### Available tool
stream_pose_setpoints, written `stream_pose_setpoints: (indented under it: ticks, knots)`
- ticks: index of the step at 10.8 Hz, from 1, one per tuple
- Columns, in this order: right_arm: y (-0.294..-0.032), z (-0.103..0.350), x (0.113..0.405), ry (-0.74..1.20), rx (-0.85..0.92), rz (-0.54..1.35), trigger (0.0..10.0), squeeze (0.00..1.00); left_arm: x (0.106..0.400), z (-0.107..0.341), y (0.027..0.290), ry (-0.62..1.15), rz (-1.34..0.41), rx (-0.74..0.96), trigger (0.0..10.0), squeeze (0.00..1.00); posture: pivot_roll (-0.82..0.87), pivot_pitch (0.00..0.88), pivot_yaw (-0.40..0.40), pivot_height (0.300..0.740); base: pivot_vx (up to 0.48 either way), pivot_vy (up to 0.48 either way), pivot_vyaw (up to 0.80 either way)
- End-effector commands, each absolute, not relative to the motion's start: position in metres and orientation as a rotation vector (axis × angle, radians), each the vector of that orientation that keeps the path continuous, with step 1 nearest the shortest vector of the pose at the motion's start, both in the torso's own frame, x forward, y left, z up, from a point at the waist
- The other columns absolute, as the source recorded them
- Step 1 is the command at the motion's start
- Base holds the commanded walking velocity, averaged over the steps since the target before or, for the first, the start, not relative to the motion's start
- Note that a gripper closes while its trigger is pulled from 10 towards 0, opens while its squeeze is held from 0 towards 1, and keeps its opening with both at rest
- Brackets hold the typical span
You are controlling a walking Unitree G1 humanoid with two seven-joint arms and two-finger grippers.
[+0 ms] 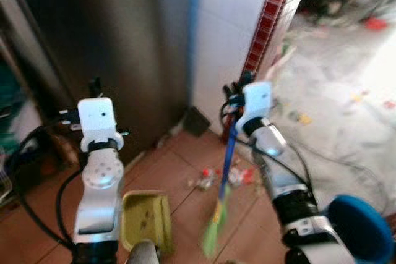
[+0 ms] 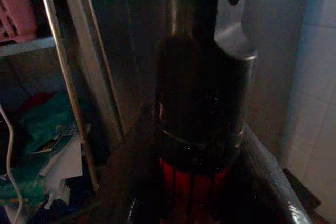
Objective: Sweep floor
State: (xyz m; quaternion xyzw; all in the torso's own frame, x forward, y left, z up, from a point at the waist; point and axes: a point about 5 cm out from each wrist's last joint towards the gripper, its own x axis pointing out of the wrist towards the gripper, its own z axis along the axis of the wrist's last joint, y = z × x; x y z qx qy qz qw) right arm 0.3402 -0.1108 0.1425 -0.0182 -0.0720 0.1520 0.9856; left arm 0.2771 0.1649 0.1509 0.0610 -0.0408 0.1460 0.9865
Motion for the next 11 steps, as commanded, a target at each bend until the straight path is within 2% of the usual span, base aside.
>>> stream_pose_setpoints:
  ticks: [1,2,5,11]
  knots:
    - [-0.109,0.162,0.34,-0.228,-0.023,0.318,10.0,0.0,0.277,0.16,0.166,-0.137,0.293,0.11,10.0,0.0,0.02,0.014,-0.081,0.74,0.0,0.0,0.0]
    - [-0.108,0.165,0.338,-0.239,-0.026,0.324,10.0,0.0,0.276,0.161,0.167,-0.146,0.293,0.114,10.0,0.0,0.02,0.017,-0.083,0.74,0.0,0.0,0.0]
    - [-0.105,0.168,0.333,-0.268,-0.044,0.355,10.0,0.0,0.277,0.163,0.165,-0.159,0.283,0.099,10.0,0.0,0.02,0.015,-0.078,0.74,0.285,0.0,0.0]
    - [-0.1,0.18,0.332,-0.319,-0.072,0.395,10.0,0.0,0.277,0.165,0.162,-0.171,0.267,0.1,10.0,0.0,0.02,0.01,-0.076,0.74,0.346,0.0,0.0]
